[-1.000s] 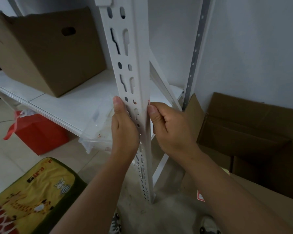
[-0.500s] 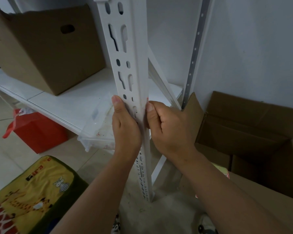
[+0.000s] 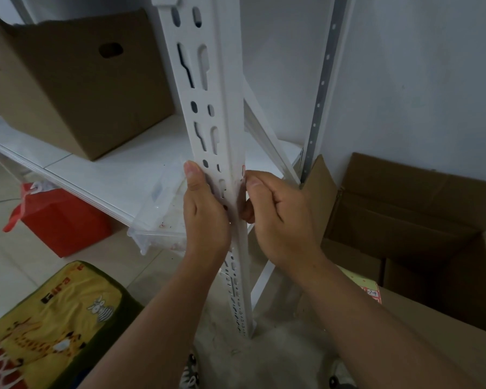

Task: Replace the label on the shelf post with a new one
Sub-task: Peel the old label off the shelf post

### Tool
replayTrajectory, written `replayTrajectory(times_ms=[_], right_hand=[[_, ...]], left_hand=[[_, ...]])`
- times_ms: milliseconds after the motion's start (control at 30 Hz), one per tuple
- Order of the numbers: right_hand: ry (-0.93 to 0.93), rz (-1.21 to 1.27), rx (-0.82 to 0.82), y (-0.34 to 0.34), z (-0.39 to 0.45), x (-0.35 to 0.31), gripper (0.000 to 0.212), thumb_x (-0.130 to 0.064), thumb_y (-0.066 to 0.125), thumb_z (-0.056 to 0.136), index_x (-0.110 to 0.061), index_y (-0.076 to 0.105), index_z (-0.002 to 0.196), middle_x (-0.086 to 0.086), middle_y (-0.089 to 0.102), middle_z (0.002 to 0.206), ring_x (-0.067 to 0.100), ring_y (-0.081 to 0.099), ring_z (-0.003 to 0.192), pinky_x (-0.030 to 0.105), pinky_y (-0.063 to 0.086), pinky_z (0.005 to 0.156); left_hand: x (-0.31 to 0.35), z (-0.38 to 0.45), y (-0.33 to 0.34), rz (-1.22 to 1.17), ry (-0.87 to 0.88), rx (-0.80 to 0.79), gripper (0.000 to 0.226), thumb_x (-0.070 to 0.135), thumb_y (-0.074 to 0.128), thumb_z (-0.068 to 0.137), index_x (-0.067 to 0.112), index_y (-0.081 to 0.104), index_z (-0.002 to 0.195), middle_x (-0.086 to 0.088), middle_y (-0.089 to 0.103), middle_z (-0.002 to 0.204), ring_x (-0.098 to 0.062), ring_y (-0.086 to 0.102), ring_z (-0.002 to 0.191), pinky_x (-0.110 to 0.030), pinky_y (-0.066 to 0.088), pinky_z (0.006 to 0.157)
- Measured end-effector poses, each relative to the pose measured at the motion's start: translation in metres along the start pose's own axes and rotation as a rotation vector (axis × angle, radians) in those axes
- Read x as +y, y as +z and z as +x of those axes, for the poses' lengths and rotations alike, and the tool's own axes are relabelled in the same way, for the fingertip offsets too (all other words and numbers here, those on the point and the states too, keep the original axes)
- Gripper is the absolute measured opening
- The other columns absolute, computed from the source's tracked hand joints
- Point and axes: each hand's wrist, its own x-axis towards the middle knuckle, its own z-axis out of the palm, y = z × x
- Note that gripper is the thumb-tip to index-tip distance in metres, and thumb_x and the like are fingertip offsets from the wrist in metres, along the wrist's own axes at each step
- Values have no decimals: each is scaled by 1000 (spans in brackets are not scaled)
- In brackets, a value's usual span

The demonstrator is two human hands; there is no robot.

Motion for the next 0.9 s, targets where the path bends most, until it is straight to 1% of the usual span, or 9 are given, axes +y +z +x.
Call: replayTrajectory(times_ms=[100,133,200,267,400,500,667,800,900], right_hand=[[129,89,10,-3,-2,-5,24,-27,44,95,-18,62,109,-7,65,86,12,63,70,34,56,63],[150,111,33,-4,-1,-6,19,-29,46,93,-23,58,107,-11,63,90,10,63,74,34,57,64],[129,114,54,-6,0,-9,6,-27,50,91,-25,55,91,-10,59,80,13,60,70,37,55,61],[100,99,22,-6,1,-12,10,-24,52,92,-21,57,84,-9,56,70,14,57,64,40,53,57],[127,58,-20,-4,2,-15,10,-23,53,94,-21,58,85,-7,60,71,16,61,66,42,55,58],[133,20,-34,-6,4,-15,9,-25,53,94,-23,57,86,-4,62,72,17,62,66,41,57,59],[122,-30,-66,-10,6,-17,9,-29,52,95,-27,56,87,-10,62,74,13,63,71,37,58,62],[105,-81,-86,-13,8,-19,12,-27,52,96,-27,54,85,-10,62,75,15,62,72,39,57,62],[82,-97,-70,-12,11,-20,13,-25,55,94,-20,58,83,-2,64,69,17,63,64,40,56,58]], left_hand=[[1,0,-1,-9,-2,-18,50,50,19,98,29,62,87,15,71,71,1,69,74,-8,49,62],[1,0,-1,-18,-5,-22,50,56,20,92,29,62,88,14,71,73,1,69,75,-8,49,62],[0,0,-1,-27,-2,-23,54,63,22,81,28,62,89,11,71,77,1,69,77,-10,50,64],[0,0,-1,-26,21,-28,56,63,23,80,26,64,87,6,71,77,-4,70,77,-14,52,67],[-1,0,-1,-55,47,-53,57,61,23,83,23,66,87,3,72,76,-11,71,79,-20,54,68],[-2,0,-1,-67,48,-48,59,61,23,82,21,66,89,4,72,76,-9,71,78,-16,53,66],[-2,0,-1,-66,45,-29,63,62,22,82,18,66,92,1,72,79,-9,71,79,-15,53,67],[-1,-1,1,-69,20,-26,67,63,23,79,15,67,99,-2,72,86,-9,71,82,-14,52,66],[0,0,2,-56,18,-21,77,64,22,80,8,66,109,-6,72,92,-12,71,85,-15,53,68]])
